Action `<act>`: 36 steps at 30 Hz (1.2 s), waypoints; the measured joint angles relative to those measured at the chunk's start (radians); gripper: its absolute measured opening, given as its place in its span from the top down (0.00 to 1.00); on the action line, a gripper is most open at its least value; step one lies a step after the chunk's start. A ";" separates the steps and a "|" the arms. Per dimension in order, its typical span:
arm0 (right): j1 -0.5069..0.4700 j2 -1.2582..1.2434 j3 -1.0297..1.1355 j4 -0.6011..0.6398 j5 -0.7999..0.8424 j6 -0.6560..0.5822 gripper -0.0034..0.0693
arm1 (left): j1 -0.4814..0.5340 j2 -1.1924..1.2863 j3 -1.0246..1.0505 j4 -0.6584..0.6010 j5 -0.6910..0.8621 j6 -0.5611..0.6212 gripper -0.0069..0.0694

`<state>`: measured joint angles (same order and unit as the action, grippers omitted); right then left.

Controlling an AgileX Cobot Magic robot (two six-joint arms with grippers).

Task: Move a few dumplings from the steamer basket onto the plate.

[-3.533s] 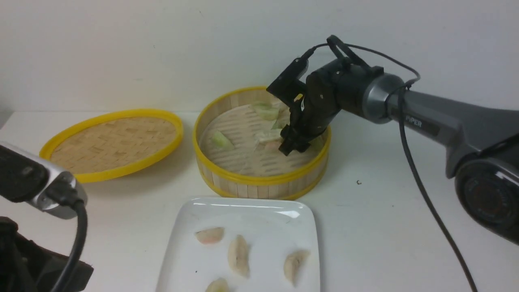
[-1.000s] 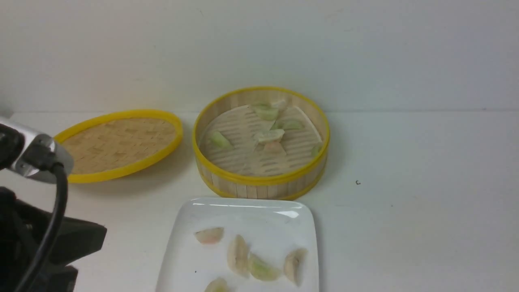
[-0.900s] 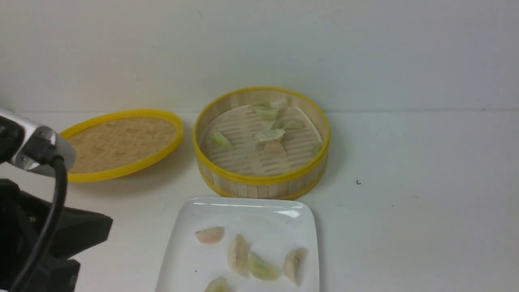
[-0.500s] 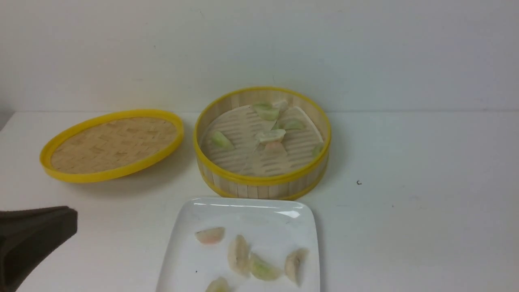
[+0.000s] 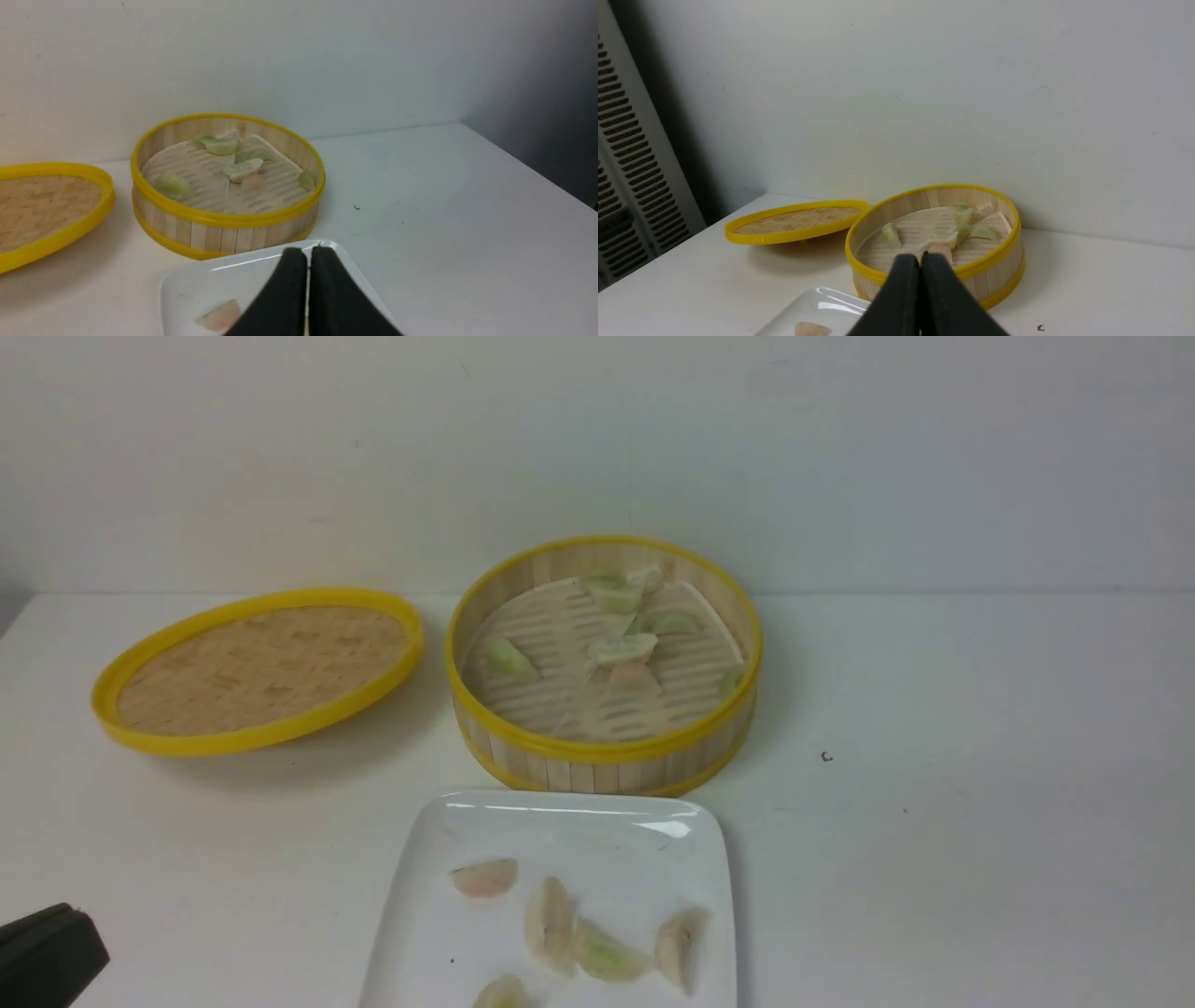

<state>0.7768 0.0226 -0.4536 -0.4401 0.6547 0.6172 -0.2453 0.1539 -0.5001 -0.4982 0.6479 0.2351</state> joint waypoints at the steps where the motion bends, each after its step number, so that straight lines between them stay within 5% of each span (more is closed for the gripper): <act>1: 0.000 0.000 0.000 0.000 0.000 0.000 0.97 | 0.000 -0.001 0.000 0.009 -0.004 0.010 0.92; 9: 0.000 0.000 0.000 0.000 0.000 0.003 0.97 | 0.015 -0.025 0.080 0.181 -0.123 0.045 0.92; 15: 0.000 0.000 0.000 0.000 0.000 0.003 0.97 | 0.133 -0.136 0.332 0.406 -0.267 -0.091 0.92; 22: 0.000 0.000 0.001 0.000 0.001 0.003 0.97 | 0.150 -0.166 0.525 0.425 -0.287 -0.122 0.92; 36: 0.000 0.000 0.001 0.000 0.001 0.003 0.97 | 0.151 -0.166 0.528 0.425 -0.268 -0.122 0.92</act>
<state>0.7768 0.0226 -0.4529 -0.4404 0.6560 0.6200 -0.0941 -0.0117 0.0283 -0.0728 0.3798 0.1131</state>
